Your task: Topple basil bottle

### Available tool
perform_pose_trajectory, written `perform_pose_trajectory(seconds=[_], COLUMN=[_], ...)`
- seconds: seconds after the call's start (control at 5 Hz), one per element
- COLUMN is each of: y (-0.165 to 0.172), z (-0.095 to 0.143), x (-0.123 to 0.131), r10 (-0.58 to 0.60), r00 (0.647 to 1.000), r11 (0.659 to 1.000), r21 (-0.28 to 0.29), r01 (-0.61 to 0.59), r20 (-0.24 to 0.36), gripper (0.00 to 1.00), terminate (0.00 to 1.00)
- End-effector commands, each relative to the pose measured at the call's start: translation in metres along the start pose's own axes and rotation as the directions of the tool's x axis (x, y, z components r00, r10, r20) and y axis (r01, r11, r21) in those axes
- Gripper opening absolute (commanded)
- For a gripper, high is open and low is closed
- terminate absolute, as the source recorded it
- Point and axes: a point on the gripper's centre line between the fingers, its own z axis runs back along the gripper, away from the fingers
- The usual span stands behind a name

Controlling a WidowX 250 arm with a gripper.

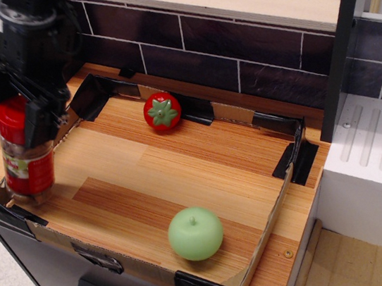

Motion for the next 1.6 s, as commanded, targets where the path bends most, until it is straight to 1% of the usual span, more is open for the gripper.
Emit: perform_pose_trajectory(seconds=[0.0,0.2,0.4,0.6,0.8,1.0,1.2,1.4], y=[-0.002,-0.01,-0.022,-0.029,-0.038,-0.043,-0.044,-0.047], z=[0.008,0.008,0.006,0.004,-0.001,-0.005,-0.007,-0.01], x=[0.016,0.027,0.032,0.041,0.052,0.061,0.067,0.07], r10=[0.056,0.036,-0.044,-0.079,-0.081,-0.1,-0.055,-0.009], r00=[0.996,0.997,0.999,0.996,0.996,0.995,0.996,0.988], r11=[0.997,0.999,0.999,0.997,0.996,0.989,0.981,0.967], r21=[0.058,0.022,0.017,-0.017,-0.043,-0.11,-0.182,-0.252], r01=[-0.053,-0.035,0.044,0.078,0.079,0.097,0.068,0.048], r20=[-0.063,-0.064,-0.024,-0.04,-0.043,-0.023,0.075,0.155], gripper=[0.0,0.0,0.0,0.0,0.0,0.0,0.0,0.0], terminate=[0.0,0.0,0.0,0.0,0.0,0.0,0.0,0.0])
